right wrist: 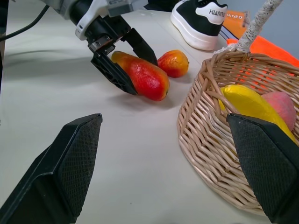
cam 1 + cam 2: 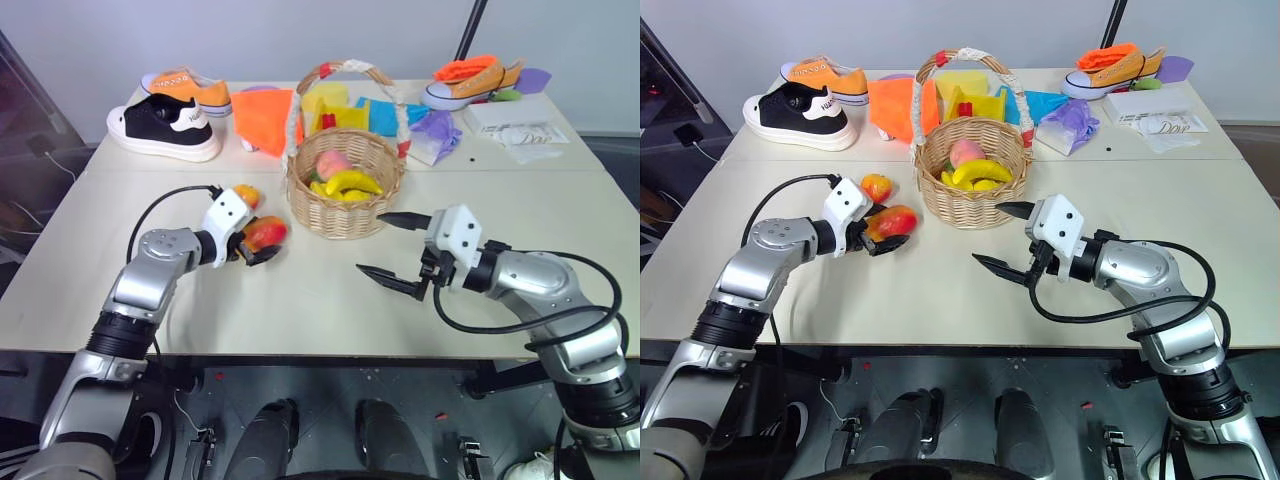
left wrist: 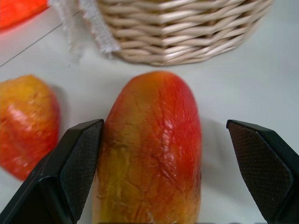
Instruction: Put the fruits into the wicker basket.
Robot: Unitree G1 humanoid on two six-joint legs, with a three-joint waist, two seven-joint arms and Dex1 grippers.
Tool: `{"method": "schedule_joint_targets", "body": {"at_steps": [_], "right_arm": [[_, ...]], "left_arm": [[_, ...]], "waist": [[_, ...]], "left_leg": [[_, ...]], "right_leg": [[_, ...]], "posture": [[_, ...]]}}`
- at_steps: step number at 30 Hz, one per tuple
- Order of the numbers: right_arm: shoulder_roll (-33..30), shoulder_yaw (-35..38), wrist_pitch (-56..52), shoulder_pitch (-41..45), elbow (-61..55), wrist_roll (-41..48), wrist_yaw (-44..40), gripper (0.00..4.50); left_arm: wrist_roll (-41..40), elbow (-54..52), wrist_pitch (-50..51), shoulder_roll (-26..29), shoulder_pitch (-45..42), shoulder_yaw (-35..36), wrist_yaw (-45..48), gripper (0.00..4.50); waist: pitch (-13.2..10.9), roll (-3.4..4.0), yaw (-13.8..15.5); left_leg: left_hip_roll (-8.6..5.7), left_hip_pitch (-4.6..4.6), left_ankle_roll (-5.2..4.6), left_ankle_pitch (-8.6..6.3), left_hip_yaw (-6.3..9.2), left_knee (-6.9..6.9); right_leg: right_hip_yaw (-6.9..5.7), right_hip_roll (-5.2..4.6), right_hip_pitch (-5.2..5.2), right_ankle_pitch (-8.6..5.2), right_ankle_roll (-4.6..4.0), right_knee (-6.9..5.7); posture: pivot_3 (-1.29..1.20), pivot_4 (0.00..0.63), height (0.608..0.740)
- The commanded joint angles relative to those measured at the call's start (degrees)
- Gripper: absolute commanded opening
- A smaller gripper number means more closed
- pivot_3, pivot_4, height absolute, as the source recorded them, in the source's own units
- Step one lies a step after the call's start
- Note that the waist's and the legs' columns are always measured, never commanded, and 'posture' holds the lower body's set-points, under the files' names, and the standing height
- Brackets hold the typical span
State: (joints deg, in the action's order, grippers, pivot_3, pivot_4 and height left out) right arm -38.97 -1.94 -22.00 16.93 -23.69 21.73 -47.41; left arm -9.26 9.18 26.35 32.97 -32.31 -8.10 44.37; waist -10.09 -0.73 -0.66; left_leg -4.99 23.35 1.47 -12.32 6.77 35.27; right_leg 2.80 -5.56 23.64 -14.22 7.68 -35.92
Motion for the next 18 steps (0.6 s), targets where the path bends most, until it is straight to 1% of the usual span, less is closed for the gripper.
{"method": "schedule_joint_targets", "body": {"at_steps": [1,3,6,8,10,11,13,17,18], "right_arm": [[0.41,0.55,1.53,0.44,-0.25,-0.31,-0.13,4.45],[0.52,0.69,1.66,0.63,-0.13,-0.35,-0.2,4.45],[0.5,0.69,2.29,0.84,0.38,-1.01,-0.27,4.5],[0.56,0.66,2.52,0.85,0.54,-1.15,-0.26,4.5],[0.66,0.7,2.61,0.99,0.77,-1.19,-0.29,4.5],[0.72,0.73,2.65,1.08,0.89,-1.22,-0.27,4.5],[0.73,0.73,2.71,1.22,0.95,-1.28,-0.31,4.5],[0.8,0.91,3.2,1.62,1.42,-1.36,-0.39,4.5],[0.83,1.13,3.29,1.66,1.53,-1.33,-0.26,4.5]], "left_arm": [[0.37,-0.12,0.08,-0.52,-0.29,0.55,0.04,4.5],[0.35,0.12,0.06,-1.11,-0.11,0.71,-0.47,4.5],[0.87,0.66,-1.41,-1.49,-0.19,0.92,-1.04,3.7],[0.63,0.52,-1.21,-1.44,0.02,0.98,-0.51,2.8],[0.77,0.38,-0.86,-1.34,0.12,0.93,-0.46,2.32],[1.11,0.43,-1.05,-1.3,0.1,0.87,-0.77,2.25],[1.1,0.21,-1.33,-1.4,0.16,1.25,-1.15,2.25],[-2.15,-3.3,1.35,-1.99,-0.16,4.5,-1.52,2.25],[-3.67,-4.49,3.29,-2.67,-0.59,5.73,-2.01,2.25]], "waist": [[0.0,0.0,0.01],[0.0,0.0,0.02],[0.0,0.0,0.02],[0.0,0.0,0.02],[0.0,0.0,0.03],[0.0,0.0,0.02],[0.0,0.0,0.02],[0.0,0.0,0.0],[0.0,0.0,0.0]], "left_leg": [[0.0,0.0,0.0,0.0,0.0,0.0],[0.0,0.0,0.0,0.0,0.0,0.0],[0.0,0.0,0.0,0.0,0.0,0.0],[0.0,-0.01,0.0,0.0,-0.01,0.01],[0.0,-0.01,0.0,0.0,-0.01,0.01],[-0.01,-0.01,0.0,0.0,0.0,0.01],[-0.01,-0.01,0.0,0.0,0.0,0.01],[-0.01,-0.03,0.0,0.0,0.0,0.01],[0.0,-0.02,0.0,0.0,0.0,0.01]], "right_leg": [[0.0,0.0,0.0,0.0,0.0,0.0],[0.0,0.0,0.0,0.0,0.0,0.0],[0.0,0.0,-0.01,0.0,0.0,0.0],[0.0,0.0,-0.01,0.0,0.0,0.0],[0.0,0.0,-0.01,0.0,0.0,0.0],[0.0,0.0,-0.01,0.0,0.0,0.0],[0.0,0.0,-0.02,0.0,0.0,0.0],[0.0,0.0,-0.03,0.0,0.0,-0.02],[0.0,0.0,-0.02,0.0,0.0,-0.02]], "posture": [[0.0,0.15,0.74],[0.0,0.15,0.74],[0.0,0.15,0.74],[0.0,0.15,0.74],[0.0,0.15,0.74],[0.0,0.15,0.74],[0.0,0.15,0.74],[0.0,0.15,0.74],[0.0,0.15,0.74]]}}
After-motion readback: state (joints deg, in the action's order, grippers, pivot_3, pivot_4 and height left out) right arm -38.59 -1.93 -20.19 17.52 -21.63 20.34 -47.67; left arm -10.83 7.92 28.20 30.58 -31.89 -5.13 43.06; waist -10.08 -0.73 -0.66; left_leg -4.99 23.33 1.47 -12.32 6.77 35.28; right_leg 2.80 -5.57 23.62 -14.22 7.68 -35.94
